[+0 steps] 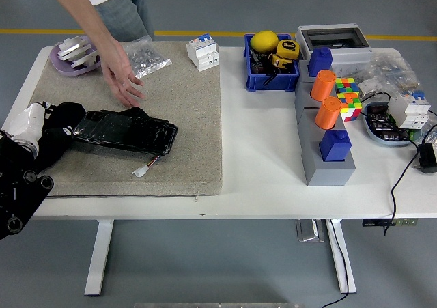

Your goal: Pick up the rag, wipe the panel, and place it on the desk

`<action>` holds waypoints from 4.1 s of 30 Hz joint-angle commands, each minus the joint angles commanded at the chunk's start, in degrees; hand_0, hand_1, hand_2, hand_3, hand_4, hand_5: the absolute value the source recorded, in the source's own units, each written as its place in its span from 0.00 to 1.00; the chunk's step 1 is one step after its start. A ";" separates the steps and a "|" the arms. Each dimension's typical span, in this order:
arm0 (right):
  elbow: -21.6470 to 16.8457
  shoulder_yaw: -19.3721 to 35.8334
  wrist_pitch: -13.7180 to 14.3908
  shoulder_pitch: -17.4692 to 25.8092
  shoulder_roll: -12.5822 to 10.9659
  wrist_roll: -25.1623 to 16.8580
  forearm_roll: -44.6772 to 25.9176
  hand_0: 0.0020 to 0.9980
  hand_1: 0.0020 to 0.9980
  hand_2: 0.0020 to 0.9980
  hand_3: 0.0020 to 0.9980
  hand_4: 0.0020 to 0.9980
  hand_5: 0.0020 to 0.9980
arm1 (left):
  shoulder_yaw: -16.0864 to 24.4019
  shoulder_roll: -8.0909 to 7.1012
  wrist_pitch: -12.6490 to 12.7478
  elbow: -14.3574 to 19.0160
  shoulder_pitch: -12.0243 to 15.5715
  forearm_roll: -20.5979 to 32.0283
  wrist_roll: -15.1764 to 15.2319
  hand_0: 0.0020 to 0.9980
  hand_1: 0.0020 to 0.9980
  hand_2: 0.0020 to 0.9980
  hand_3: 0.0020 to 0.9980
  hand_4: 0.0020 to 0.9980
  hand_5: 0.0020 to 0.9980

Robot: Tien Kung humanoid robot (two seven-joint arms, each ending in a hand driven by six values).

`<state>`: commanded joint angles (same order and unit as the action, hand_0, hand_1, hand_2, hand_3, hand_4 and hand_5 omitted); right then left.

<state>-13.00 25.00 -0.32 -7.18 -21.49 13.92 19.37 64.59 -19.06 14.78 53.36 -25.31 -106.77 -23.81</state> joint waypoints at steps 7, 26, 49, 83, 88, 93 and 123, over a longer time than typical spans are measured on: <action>0.13 1.21 0.42 0.12 0.00 -0.28 0.57 0.74 0.60 0.62 0.55 0.94 0.47 | -0.60 -0.17 0.05 -1.54 -0.31 0.18 0.19 0.34 0.65 0.75 0.64 0.88 0.25; 0.11 3.64 1.42 0.18 0.25 -0.92 2.30 0.74 0.60 0.61 0.55 0.94 0.46 | -1.51 -0.45 1.25 -3.95 -1.19 0.06 0.70 0.33 0.64 0.75 0.62 0.86 0.17; 0.20 5.50 2.20 0.32 0.18 -1.26 3.49 0.74 0.59 0.61 0.55 0.93 0.45 | -3.36 -0.41 4.23 -6.29 -1.72 -0.22 1.65 0.27 0.45 0.56 0.55 0.72 0.00; 0.36 5.34 2.42 0.39 0.09 -1.38 2.90 0.74 0.59 0.61 0.55 0.93 0.45 | 2.36 -2.38 6.72 7.12 3.66 -8.95 1.14 0.20 0.33 0.51 0.58 0.56 0.00; 0.51 4.36 2.32 0.35 0.10 -1.43 1.88 0.74 0.59 0.61 0.55 0.93 0.45 | 0.75 -2.32 6.48 10.87 4.63 -10.38 0.50 0.20 0.32 0.51 0.58 0.55 0.00; 0.57 4.02 2.37 0.24 0.03 -1.46 1.54 0.74 0.59 0.61 0.55 0.93 0.45 | -1.30 -1.70 6.65 11.24 4.68 -10.58 0.55 0.20 0.32 0.51 0.58 0.54 0.00; 0.81 3.40 2.29 0.29 -0.34 -1.61 1.42 0.74 0.59 0.61 0.55 0.93 0.45 | -16.69 2.69 6.51 20.51 4.78 -10.00 -1.15 0.20 0.31 0.51 0.57 0.51 0.00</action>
<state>-12.19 28.40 1.97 -6.89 -21.83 12.31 20.79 47.90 -16.37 21.29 73.86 -20.53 -116.76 -24.96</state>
